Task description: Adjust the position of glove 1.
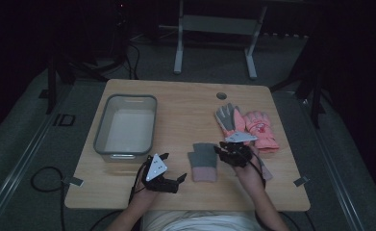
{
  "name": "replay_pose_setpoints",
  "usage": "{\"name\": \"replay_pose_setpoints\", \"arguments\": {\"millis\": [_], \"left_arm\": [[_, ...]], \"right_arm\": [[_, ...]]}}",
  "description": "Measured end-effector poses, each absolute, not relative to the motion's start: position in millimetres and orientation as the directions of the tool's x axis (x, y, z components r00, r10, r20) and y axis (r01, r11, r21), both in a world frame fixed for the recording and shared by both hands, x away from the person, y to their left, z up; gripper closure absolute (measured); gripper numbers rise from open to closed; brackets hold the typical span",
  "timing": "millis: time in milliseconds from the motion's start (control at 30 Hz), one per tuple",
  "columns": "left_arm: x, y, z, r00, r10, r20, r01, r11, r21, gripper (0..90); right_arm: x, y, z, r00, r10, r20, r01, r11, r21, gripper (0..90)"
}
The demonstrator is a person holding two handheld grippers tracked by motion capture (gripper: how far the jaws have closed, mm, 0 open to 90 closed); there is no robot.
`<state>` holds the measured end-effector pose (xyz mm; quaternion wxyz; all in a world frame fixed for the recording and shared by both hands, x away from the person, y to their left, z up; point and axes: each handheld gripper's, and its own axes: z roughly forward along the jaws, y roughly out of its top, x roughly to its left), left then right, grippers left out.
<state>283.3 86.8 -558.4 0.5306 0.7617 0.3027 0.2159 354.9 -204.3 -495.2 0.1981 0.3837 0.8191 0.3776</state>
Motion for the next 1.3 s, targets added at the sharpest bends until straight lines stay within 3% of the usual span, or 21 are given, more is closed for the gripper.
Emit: {"name": "replay_pose_setpoints", "arguments": {"millis": [233, 467, 933, 1067, 1200, 1300], "left_arm": [[283.5, 86.4, -558.4, 0.721, 0.693, 0.007, 0.233, -0.252, 0.939, 2.0], [283.1, 85.9, -558.5, 0.715, 0.699, 0.013, 0.231, -0.253, 0.940, 2.0], [282.2, 85.2, -558.4, 0.716, 0.698, 0.027, 0.222, -0.264, 0.939, 2.0], [282.5, 85.5, -558.5, 0.717, 0.697, 0.022, 0.225, -0.261, 0.939, 2.0], [282.4, 85.5, -558.5, 0.717, 0.696, 0.022, 0.224, -0.261, 0.939, 2.0], [282.7, 85.4, -558.5, 0.716, 0.698, 0.018, 0.228, -0.259, 0.939, 2.0]], "right_arm": [[366.6, -260.0, -497.4, -0.722, 0.686, -0.087, 0.414, 0.530, 0.740, 67.3], [368.2, -316.3, -507.3, -0.705, 0.708, -0.043, 0.491, 0.530, 0.691, 65.4], [371.1, -328.8, -535.6, -0.741, 0.671, 0.023, 0.546, 0.583, 0.602, 59.0], [368.3, -325.6, -536.7, -0.745, 0.667, -0.012, 0.526, 0.599, 0.604, 63.8], [363.6, -325.8, -538.3, -0.730, 0.684, -0.012, 0.530, 0.576, 0.623, 79.5], [359.1, -323.1, -539.2, -0.692, 0.722, -0.005, 0.555, 0.537, 0.636, 82.5]]}}
